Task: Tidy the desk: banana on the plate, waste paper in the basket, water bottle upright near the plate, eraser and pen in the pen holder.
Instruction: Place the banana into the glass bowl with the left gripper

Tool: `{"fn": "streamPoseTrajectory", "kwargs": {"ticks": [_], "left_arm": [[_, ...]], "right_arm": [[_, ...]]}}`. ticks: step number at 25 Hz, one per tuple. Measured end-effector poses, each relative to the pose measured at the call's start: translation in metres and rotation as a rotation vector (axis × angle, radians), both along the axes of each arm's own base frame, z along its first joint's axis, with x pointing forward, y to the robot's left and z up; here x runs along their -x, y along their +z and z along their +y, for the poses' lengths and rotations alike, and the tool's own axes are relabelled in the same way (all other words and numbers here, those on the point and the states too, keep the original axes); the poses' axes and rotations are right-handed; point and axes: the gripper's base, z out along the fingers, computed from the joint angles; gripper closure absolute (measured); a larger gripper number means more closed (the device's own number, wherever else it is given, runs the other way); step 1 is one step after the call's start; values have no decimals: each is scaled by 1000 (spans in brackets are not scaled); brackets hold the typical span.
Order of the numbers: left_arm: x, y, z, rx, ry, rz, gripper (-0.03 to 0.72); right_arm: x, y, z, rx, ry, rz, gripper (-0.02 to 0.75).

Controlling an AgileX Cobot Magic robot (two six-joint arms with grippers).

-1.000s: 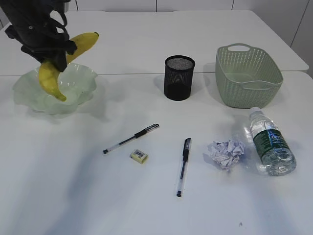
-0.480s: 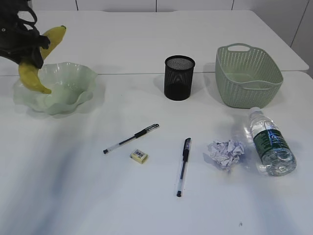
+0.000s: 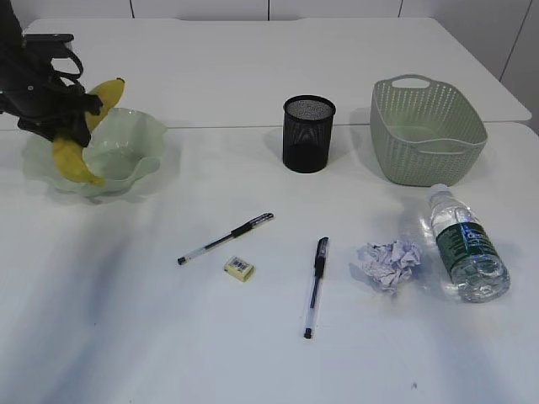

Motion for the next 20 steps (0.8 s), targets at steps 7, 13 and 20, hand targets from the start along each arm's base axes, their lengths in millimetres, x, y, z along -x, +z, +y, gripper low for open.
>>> {"fn": "streamPoseTrajectory", "kwargs": {"ticks": [7, 13, 20], "left_arm": [[-6, -15, -1, 1, 1, 20, 429], [-10, -18, 0, 6, 5, 18, 428], [-11, -23, 7, 5, 19, 30, 427]], "right_arm": [[0, 0, 0, 0, 0, 0, 388], [0, 0, 0, 0, 0, 0, 388], [0, 0, 0, 0, 0, 0, 388]]}}
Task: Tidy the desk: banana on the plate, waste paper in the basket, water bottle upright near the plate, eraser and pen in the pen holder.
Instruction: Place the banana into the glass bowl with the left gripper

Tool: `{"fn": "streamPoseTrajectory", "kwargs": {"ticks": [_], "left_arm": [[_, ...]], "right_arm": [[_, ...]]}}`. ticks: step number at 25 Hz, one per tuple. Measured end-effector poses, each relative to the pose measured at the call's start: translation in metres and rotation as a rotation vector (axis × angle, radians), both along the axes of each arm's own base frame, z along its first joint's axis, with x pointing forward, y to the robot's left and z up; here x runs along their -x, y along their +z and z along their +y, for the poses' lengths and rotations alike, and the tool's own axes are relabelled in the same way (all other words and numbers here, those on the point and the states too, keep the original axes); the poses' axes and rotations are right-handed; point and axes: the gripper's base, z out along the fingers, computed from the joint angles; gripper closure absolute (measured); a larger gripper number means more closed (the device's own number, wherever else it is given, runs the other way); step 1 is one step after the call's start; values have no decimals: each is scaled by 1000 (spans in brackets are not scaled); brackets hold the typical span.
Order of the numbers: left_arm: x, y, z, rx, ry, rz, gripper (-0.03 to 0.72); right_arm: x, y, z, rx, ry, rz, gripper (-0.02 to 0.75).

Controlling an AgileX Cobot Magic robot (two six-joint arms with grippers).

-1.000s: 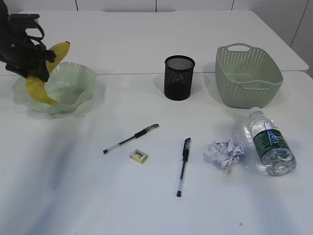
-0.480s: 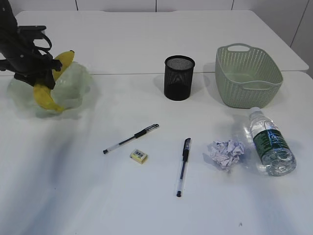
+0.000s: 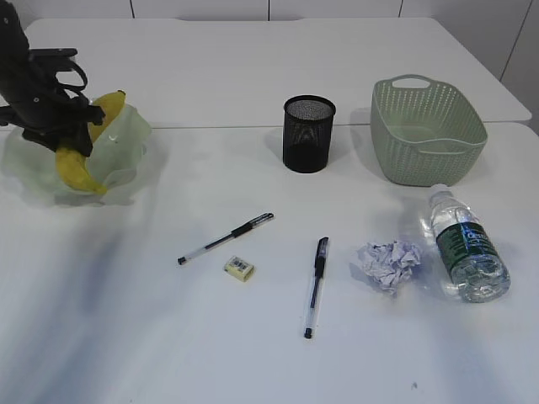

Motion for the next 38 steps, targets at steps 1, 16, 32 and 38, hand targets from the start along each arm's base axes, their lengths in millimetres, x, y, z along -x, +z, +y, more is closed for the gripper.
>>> {"fn": "streamPoseTrajectory", "kwargs": {"ticks": [1, 16, 32, 38], "left_arm": [[0, 0, 2, 0, 4, 0, 427], [-2, 1, 9, 12, 25, -14, 421], [-6, 3, 7, 54, 45, -65, 415], [-8, 7, 5, 74, 53, -88, 415]], "right_arm": [[0, 0, 0, 0, 0, 0, 388], [0, 0, 0, 0, 0, 0, 388], [0, 0, 0, 0, 0, 0, 388], [0, 0, 0, 0, 0, 0, 388]]}}
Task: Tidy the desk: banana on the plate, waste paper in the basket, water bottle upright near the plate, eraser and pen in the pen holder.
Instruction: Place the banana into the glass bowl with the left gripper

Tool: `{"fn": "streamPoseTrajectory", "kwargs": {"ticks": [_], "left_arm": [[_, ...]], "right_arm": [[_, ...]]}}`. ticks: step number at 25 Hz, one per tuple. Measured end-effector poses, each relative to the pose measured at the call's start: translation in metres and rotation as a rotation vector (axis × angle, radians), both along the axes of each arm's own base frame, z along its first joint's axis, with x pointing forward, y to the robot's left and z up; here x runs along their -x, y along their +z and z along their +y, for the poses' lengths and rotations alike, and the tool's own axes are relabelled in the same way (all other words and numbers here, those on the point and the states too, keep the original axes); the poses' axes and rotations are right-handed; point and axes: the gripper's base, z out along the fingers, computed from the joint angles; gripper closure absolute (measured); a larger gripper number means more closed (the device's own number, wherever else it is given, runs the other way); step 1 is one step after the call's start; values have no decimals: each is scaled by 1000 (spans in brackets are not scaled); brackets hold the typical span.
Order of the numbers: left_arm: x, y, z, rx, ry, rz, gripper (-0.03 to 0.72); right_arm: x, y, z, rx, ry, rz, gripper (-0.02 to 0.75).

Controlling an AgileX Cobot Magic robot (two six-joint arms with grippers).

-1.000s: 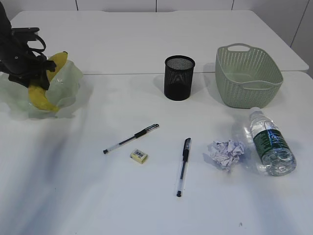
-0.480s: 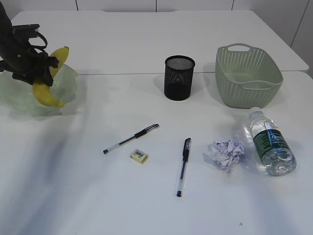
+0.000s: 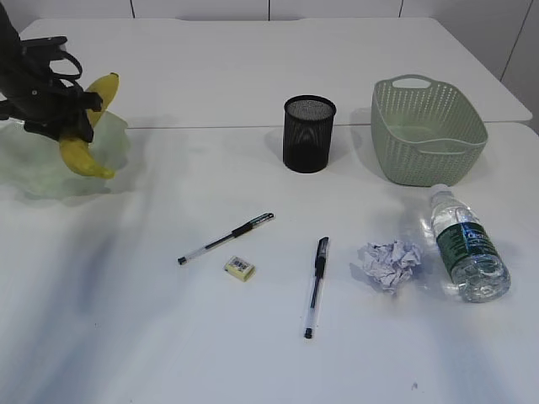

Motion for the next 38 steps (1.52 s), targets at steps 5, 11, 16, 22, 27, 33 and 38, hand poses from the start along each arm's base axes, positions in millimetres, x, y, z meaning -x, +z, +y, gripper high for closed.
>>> {"fn": "streamPoseTrajectory", "kwargs": {"ticks": [5, 11, 16, 22, 27, 33, 38], "left_arm": [[-5, 10, 6, 37, 58, -30, 415], [-5, 14, 29, 60, 129, -24, 415], [-4, 13, 38, 61, 146, -11, 415], [-4, 9, 41, 59, 153, -2, 415], [-5, -2, 43, 55, 156, 23, 415], [-6, -8, 44, 55, 157, 37, 415], [-6, -13, 47, 54, 163, 46, 415]], "right_arm": [[0, 0, 0, 0, 0, 0, 388], [0, 0, 0, 2, 0, 0, 388], [0, 0, 0, 2, 0, 0, 388], [0, 0, 0, 2, 0, 0, 388], [0, 0, 0, 2, 0, 0, 388], [0, 0, 0, 3, 0, 0, 388], [0, 0, 0, 3, 0, 0, 388]]}}
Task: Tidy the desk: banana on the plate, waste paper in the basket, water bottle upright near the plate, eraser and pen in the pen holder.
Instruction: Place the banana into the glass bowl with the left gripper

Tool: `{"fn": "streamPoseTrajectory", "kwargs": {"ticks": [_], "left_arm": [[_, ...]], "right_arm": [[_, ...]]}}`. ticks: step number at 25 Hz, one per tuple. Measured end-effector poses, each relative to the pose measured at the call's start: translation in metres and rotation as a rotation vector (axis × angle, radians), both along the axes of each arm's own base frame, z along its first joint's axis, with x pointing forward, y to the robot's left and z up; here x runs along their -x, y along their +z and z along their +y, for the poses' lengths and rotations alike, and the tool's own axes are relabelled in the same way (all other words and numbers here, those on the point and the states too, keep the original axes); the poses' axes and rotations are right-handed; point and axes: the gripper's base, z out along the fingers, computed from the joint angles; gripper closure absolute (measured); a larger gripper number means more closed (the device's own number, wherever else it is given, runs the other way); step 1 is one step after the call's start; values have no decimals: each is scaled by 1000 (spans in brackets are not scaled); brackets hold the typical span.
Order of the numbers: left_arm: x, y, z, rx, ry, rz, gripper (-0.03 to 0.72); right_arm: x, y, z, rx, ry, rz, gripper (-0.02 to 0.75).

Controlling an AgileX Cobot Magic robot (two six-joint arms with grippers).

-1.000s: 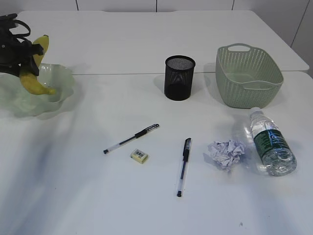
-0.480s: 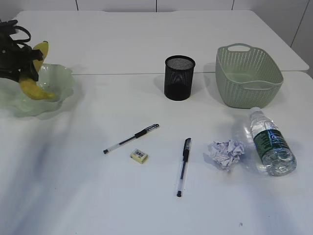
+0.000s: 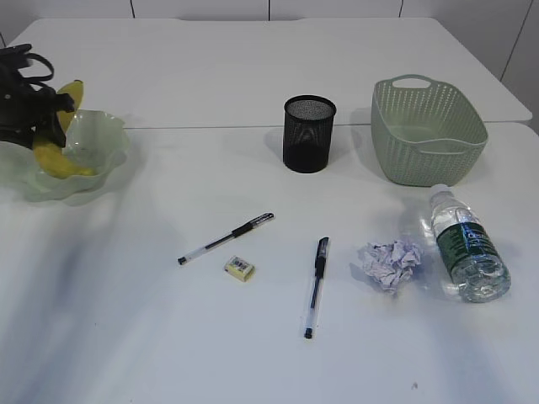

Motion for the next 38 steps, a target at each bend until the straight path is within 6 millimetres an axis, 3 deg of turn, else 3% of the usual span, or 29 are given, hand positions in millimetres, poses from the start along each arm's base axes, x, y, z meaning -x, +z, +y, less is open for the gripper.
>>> {"fn": "streamPoseTrajectory", "kwargs": {"ticks": [29, 38], "left_arm": [[0, 0, 7, -14, 9, -7, 384], [-2, -10, 7, -13, 9, 10, 384]], "right_arm": [[0, 0, 0, 0, 0, 0, 388], [0, 0, 0, 0, 0, 0, 388]]}}
